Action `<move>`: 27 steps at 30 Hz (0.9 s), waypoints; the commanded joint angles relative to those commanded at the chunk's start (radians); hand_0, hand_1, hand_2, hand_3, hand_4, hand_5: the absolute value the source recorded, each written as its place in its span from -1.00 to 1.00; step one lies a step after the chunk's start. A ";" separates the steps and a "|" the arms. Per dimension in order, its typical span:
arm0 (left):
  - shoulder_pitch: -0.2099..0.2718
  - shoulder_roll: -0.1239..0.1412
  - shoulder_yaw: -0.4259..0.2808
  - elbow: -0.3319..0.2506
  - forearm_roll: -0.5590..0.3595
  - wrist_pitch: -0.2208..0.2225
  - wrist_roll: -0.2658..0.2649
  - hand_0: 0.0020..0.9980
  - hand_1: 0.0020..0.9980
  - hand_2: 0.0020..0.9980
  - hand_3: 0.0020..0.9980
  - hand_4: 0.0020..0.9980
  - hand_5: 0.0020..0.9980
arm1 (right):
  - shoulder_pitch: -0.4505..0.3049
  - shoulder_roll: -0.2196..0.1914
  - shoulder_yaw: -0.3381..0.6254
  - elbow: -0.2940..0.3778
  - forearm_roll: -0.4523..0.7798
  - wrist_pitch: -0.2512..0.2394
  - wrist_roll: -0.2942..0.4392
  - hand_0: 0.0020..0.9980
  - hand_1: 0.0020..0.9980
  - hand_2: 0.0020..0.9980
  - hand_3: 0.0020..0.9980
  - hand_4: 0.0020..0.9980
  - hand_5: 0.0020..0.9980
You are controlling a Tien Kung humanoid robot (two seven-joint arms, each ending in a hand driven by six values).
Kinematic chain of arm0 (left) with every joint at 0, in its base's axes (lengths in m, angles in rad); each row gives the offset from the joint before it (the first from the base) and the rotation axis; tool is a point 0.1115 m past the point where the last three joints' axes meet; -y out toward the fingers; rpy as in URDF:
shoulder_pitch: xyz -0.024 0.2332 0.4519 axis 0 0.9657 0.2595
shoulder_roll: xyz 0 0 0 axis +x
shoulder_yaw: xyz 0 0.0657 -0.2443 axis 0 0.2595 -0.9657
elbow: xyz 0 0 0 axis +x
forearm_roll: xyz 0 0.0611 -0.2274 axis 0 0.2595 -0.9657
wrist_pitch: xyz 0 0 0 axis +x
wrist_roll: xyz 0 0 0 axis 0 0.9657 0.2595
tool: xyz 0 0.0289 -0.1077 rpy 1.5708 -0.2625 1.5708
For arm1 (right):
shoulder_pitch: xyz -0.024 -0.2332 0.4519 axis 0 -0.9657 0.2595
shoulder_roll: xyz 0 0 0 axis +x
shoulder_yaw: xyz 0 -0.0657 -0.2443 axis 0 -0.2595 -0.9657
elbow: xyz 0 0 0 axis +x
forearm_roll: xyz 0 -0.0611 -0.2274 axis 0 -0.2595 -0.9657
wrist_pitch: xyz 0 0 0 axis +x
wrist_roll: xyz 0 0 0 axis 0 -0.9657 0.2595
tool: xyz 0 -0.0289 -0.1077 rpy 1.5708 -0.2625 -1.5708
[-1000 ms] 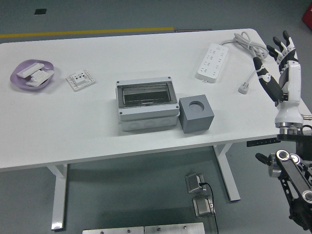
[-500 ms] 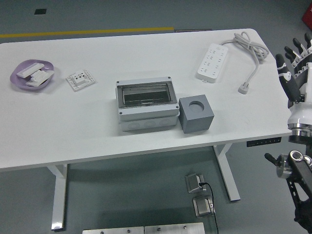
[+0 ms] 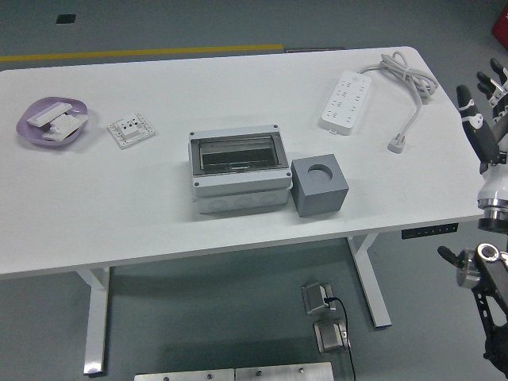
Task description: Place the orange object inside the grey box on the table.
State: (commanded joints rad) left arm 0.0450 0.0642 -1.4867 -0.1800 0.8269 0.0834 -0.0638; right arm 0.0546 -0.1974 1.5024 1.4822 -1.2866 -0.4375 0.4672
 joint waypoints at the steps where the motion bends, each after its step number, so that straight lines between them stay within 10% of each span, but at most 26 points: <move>1: 0.000 -0.001 0.001 0.000 -0.001 0.000 0.000 0.28 0.38 0.42 0.60 0.34 0.78 | -0.001 0.000 0.002 0.001 -0.001 -0.001 0.000 0.65 0.63 0.75 0.93 0.89 0.04; 27: -0.002 -0.001 0.000 0.000 -0.009 0.007 0.001 0.28 0.38 0.42 0.60 0.34 0.77 | -0.005 0.000 0.010 0.009 -0.024 -0.013 -0.009 0.64 0.62 0.71 0.89 0.87 0.03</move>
State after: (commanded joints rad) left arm 0.0430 0.0632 -1.4870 -0.1800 0.8176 0.0905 -0.0623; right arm 0.0497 -0.1974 1.5126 1.4907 -1.3104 -0.4501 0.4583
